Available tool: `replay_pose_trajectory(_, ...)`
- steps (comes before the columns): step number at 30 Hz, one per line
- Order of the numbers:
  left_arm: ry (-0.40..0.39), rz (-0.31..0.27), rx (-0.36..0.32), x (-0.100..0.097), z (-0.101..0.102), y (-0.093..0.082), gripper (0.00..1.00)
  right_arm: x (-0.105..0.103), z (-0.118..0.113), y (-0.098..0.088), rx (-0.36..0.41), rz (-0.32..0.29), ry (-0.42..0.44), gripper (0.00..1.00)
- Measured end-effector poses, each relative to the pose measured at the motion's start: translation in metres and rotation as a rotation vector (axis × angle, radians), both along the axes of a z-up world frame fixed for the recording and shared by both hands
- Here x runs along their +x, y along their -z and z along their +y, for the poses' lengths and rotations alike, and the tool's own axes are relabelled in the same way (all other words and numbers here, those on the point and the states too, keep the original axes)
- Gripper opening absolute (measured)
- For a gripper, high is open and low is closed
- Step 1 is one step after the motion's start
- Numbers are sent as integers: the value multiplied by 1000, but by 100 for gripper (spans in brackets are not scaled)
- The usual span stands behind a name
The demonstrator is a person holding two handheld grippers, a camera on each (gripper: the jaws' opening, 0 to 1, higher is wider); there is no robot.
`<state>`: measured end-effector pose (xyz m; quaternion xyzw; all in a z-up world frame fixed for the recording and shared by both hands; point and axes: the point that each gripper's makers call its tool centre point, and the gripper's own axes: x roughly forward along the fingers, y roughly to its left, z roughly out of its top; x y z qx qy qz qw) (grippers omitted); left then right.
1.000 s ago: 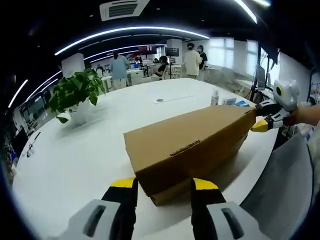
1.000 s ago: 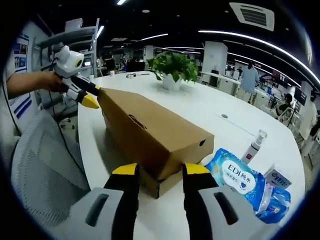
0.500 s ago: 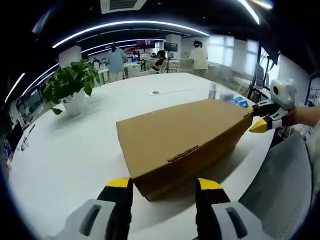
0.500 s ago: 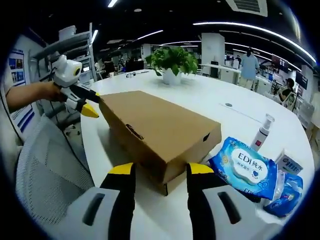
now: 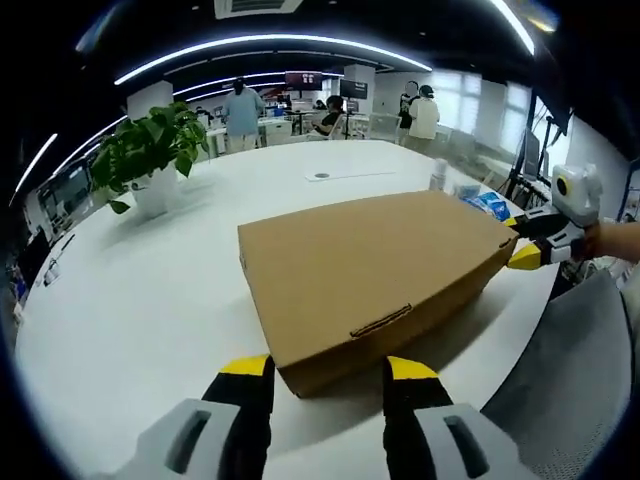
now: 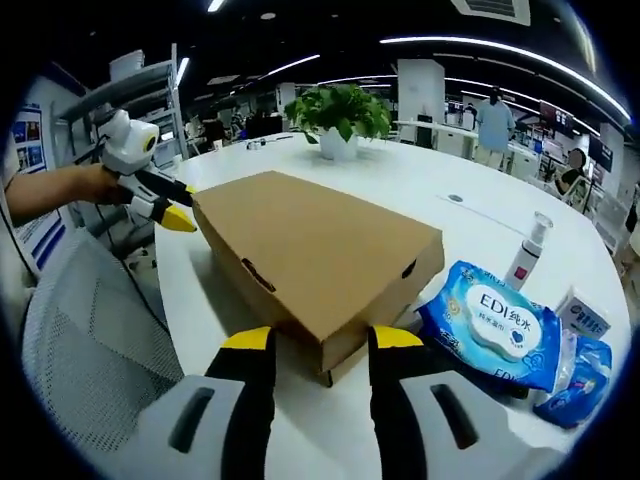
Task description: Operate the shoe box by opening the lid, removing the specified soft item, and placing it in the target area until the item is outside and the box remains undamaged.
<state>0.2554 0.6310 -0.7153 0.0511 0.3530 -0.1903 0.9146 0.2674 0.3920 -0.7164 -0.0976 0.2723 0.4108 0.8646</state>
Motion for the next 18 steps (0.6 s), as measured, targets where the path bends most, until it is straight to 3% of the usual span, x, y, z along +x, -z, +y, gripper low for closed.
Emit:
replay_pose_trajectory(10,-12,26,31,4,2,9,40,2,0,10,-37,-2,-10,32)
replay_pose_trajectory(18,-34,27,46,18,3,10,39,14,0,10,-38,-8,5,32)
